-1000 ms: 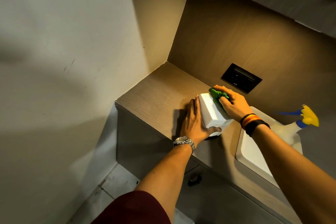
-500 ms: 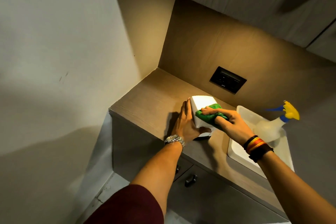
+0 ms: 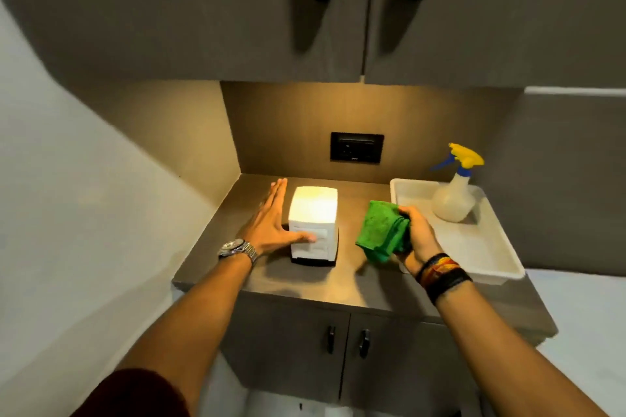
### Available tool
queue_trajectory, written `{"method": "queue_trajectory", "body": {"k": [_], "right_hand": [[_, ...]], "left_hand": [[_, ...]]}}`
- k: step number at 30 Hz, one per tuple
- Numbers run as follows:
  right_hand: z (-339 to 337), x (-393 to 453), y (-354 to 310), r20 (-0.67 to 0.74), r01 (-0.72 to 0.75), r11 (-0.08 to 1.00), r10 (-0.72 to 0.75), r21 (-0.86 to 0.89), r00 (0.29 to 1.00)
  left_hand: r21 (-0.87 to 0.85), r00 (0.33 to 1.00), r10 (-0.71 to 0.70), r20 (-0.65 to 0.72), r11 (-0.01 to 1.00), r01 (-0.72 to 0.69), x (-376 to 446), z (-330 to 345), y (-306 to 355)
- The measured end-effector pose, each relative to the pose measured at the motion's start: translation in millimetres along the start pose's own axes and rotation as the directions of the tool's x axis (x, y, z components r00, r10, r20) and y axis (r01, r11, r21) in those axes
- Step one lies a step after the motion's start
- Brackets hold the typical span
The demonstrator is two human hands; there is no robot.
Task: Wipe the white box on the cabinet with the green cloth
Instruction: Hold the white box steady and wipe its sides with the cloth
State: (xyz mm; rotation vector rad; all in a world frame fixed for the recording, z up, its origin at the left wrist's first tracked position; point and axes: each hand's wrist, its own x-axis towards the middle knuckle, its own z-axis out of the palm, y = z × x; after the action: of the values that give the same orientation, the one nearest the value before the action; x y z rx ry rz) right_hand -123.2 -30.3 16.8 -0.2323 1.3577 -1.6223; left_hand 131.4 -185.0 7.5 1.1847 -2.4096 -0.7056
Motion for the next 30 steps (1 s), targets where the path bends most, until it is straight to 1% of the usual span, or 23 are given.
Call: {"method": "queue_trajectory", "body": {"k": [2, 3, 5, 7, 9, 10, 12, 14, 16, 19, 21, 24, 27, 28, 30], "right_hand": [[10.6, 2.4, 16.2, -0.073, 0.028, 0.999, -0.026, 0.034, 0.997], [16.3, 2.1, 23.3, -0.109, 0.049, 0.997, -0.041, 0.064, 0.993], [29.8, 2.9, 39.3, -0.167, 0.1, 0.993, -0.088, 0.065, 0.982], [44.6, 0.2, 55.7, -0.183, 0.154, 0.987, -0.145, 0.034, 0.972], [50.6, -1.3, 70.6, -0.126, 0.196, 0.98, -0.192, 0.021, 0.973], [51.6, -2.2, 77.7, -0.072, 0.217, 0.976, -0.215, 0.021, 0.974], [51.3, -3.1, 90.1, 0.054, 0.272, 0.962, -0.271, -0.006, 0.961], [50.1, -0.5, 102.2, 0.161, 0.309, 0.949, -0.297, -0.059, 0.941], [52.2, 1.9, 111.5, 0.206, 0.317, 0.939, -0.287, -0.131, 0.936], [57.7, 5.0, 118.7, 0.146, 0.329, 0.916, -0.301, -0.231, 0.942], [62.2, 7.4, 117.8, 0.08, 0.32, 0.913, -0.31, -0.253, 0.947], [66.7, 23.5, 103.6, 0.0, 0.263, 0.949, -0.267, -0.173, 0.964], [69.1, 42.2, 72.0, 0.015, 0.198, 0.974, -0.198, -0.113, 0.98], [69.4, 44.7, 64.0, 0.035, 0.211, 0.972, -0.208, -0.108, 0.977], [70.3, 38.3, 59.5, 0.095, 0.293, 0.954, -0.287, -0.064, 0.953]], "left_hand": [[0.06, 0.985, 0.108, -0.137, 0.993, -0.101, 1.3, 0.3, 17.5], [0.081, 0.975, 0.146, -0.167, 0.988, -0.134, 5.0, 3.6, 29.5], [0.128, 0.972, 0.188, -0.142, 0.977, -0.17, 15.2, 13.0, 51.1], [0.223, 0.977, 0.204, -0.065, 0.957, -0.185, 23.2, 22.6, 66.7], [0.309, 0.984, 0.175, 0.014, 0.936, -0.171, 28.3, 33.6, 73.3], [0.331, 0.987, 0.16, 0.026, 0.93, -0.16, 28.2, 37.4, 74.1], [0.333, 0.988, 0.153, -0.025, 0.933, -0.136, 23.9, 43.7, 75.3], [0.328, 0.98, 0.168, -0.102, 0.936, -0.126, 20.1, 50.8, 79.4], [0.319, 0.977, 0.168, -0.129, 0.94, -0.119, 18.0, 52.4, 78.6], [0.286, 0.983, 0.178, -0.038, 0.945, -0.16, 23.8, 44.2, 66.4], [0.272, 0.982, 0.19, -0.007, 0.945, -0.181, 26.5, 39.4, 57.1], [0.269, 0.981, 0.189, -0.038, 0.948, -0.172, 28.8, 46.2, 54.1], [0.282, 0.984, 0.174, -0.037, 0.947, -0.157, 30.9, 49.3, 52.4], [0.282, 0.984, 0.177, -0.03, 0.946, -0.162, 31.2, 48.6, 51.2], [0.261, 0.982, 0.187, -0.017, 0.949, -0.176, 31.7, 46.3, 49.9]]}}
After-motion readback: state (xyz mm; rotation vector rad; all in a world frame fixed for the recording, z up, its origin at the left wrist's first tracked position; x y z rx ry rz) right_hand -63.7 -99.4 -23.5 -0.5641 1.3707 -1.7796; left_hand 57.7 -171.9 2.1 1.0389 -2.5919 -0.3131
